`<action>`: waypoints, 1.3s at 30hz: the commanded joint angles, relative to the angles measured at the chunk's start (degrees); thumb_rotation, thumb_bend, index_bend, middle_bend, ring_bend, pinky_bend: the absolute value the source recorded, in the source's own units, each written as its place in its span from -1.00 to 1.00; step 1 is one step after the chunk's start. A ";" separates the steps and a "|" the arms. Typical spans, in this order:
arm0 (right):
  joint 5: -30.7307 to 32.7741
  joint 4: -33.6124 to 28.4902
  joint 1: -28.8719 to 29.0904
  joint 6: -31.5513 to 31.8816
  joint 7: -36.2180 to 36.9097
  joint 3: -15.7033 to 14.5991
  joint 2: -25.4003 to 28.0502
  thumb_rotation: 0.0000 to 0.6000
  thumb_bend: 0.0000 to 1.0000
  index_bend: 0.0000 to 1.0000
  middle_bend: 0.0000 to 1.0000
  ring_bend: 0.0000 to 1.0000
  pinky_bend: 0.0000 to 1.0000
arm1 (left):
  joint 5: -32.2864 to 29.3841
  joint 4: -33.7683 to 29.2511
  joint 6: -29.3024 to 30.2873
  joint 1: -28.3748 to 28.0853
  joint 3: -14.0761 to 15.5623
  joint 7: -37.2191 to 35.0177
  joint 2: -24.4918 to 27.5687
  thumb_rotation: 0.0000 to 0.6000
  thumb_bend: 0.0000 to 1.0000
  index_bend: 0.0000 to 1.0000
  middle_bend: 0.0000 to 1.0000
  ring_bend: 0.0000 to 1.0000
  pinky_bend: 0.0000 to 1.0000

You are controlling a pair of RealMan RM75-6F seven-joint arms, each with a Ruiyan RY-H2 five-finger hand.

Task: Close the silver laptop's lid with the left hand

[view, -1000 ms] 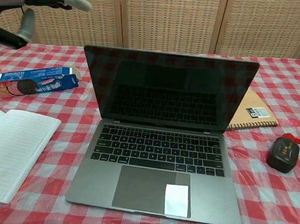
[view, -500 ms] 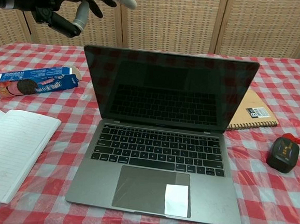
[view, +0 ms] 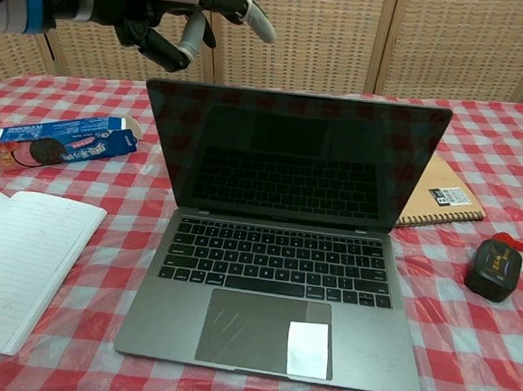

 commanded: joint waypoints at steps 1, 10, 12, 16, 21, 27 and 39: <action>0.22 0.12 0.01 -0.14 0.26 0.09 0.06 1.00 0.18 -1.00 -1.00 -1.00 -1.00 | -2.75 1.10 -0.93 -2.37 0.09 1.07 -1.47 1.00 1.00 -0.68 -1.00 -0.90 -0.61; 0.91 0.64 0.07 -0.48 0.80 0.36 0.08 1.00 0.18 -0.98 -1.00 -1.00 -1.00 | -6.31 2.63 -1.40 -6.04 1.14 1.25 -4.00 1.00 1.00 -0.52 -0.89 -0.75 -0.52; 0.98 0.71 0.11 -0.54 0.88 0.39 0.06 1.00 0.18 -0.98 -1.00 -1.00 -1.00 | -6.64 2.67 -1.26 -6.37 1.22 0.95 -4.23 1.00 1.00 -0.43 -0.80 -0.68 -0.46; 0.98 0.87 0.16 -0.59 1.00 0.40 0.04 1.00 0.18 -0.98 -1.00 -1.00 -1.00 | -6.69 2.73 -0.95 -6.95 1.72 0.59 -4.48 1.00 1.00 -0.29 -0.67 -0.59 -0.38; 1.13 0.98 0.18 -0.69 1.22 0.44 0.02 1.00 0.19 -0.98 -1.00 -1.00 -1.00 | -6.98 2.52 -1.09 -7.53 2.17 -0.52 -4.61 1.00 1.00 -0.15 -0.54 -0.50 -0.32; 0.89 0.77 0.17 -0.53 0.98 0.32 0.05 1.00 0.19 -0.98 -1.00 -1.00 -1.00 | -6.69 1.41 -0.92 -8.06 3.14 -1.07 -4.49 1.00 1.00 -0.02 -0.41 -0.39 -0.26; 0.87 0.47 0.17 -0.57 0.96 0.22 0.15 1.00 0.19 -0.97 -1.00 -1.00 -1.00 | -5.36 -2.18 -1.30 -7.99 5.89 -2.16 -3.19 1.00 1.00 0.05 -0.34 -0.34 -0.22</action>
